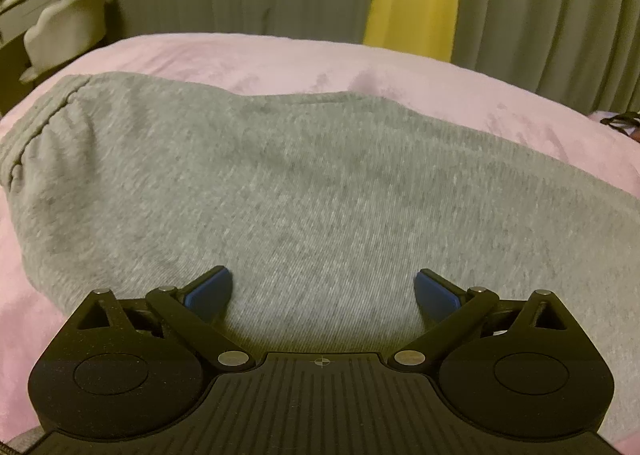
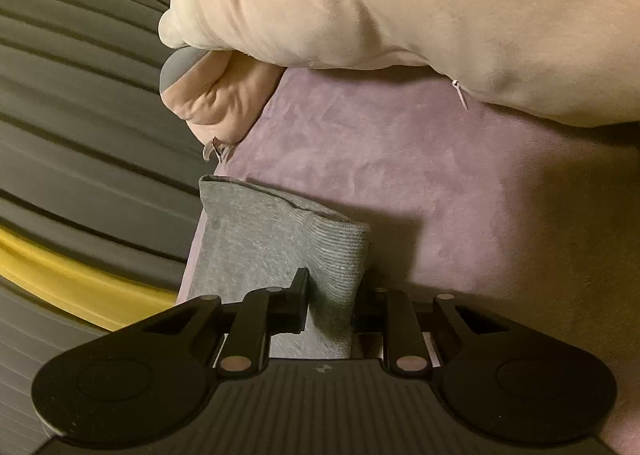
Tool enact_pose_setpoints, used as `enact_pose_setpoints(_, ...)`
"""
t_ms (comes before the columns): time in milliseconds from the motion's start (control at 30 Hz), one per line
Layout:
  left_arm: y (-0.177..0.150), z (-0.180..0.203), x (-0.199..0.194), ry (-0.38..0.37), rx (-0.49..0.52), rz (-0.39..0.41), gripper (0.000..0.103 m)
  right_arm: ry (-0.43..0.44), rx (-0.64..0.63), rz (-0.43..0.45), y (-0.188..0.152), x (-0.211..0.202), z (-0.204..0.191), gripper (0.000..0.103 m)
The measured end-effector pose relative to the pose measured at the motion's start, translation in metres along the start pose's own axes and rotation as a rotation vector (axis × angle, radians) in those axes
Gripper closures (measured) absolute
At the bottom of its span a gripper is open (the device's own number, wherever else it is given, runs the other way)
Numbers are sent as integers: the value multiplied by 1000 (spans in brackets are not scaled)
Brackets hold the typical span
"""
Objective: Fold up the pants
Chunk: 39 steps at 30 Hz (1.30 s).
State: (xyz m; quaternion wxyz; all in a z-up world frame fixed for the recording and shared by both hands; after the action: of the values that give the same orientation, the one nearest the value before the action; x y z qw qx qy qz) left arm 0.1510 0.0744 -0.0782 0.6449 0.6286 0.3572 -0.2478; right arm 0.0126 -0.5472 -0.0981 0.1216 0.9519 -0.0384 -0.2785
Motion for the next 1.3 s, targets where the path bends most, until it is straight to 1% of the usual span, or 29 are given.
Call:
enact_pose_setpoints(133,0,0,3,5,3,-5,0,-31,-31,4,1,8,-6,83)
enact_pose_setpoints(400,-1,0,4,7,9,-10,0,-98,-106,26,-2,6,-14,85)
enact_pose_setpoints(667,-1,0,4,7,9,-10,0,-194,-265,52,-8,2,-29,86)
enact_pose_setpoints(867,-1,0,4,7,9,-10,0,-220,-356,81,-12,-5,-46,87)
enact_pose_setpoints(1000,-1,0,4,7,9,-10,0,-222,-407,85,-15,-11,-57,89)
enact_pose_setpoints(1100,-1,-1,4,7,8,-10,0,-197,-504,96,-24,-19,-81,89)
enact_pose_setpoints(1200,-1,-1,4,7,9,-10,0,-145,-617,91,-42,-27,-112,90)
enact_pose_setpoints(1300,-1,-1,4,5,5,-9,0,-58,-756,63,-78,-36,-151,90)
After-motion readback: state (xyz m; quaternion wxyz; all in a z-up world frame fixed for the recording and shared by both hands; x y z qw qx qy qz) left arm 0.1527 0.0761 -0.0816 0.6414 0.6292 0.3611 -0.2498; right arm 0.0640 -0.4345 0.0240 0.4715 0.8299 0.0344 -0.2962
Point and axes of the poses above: each gripper's, at about its wrist camera, not at the fingertips, and x roughly the way its jaws point, z to its right, y to its top, the point moved 8 cm from there along x, roughly the way its jaws point, and after that the axes turned 5 degrees about x, right-handed, at the moved point
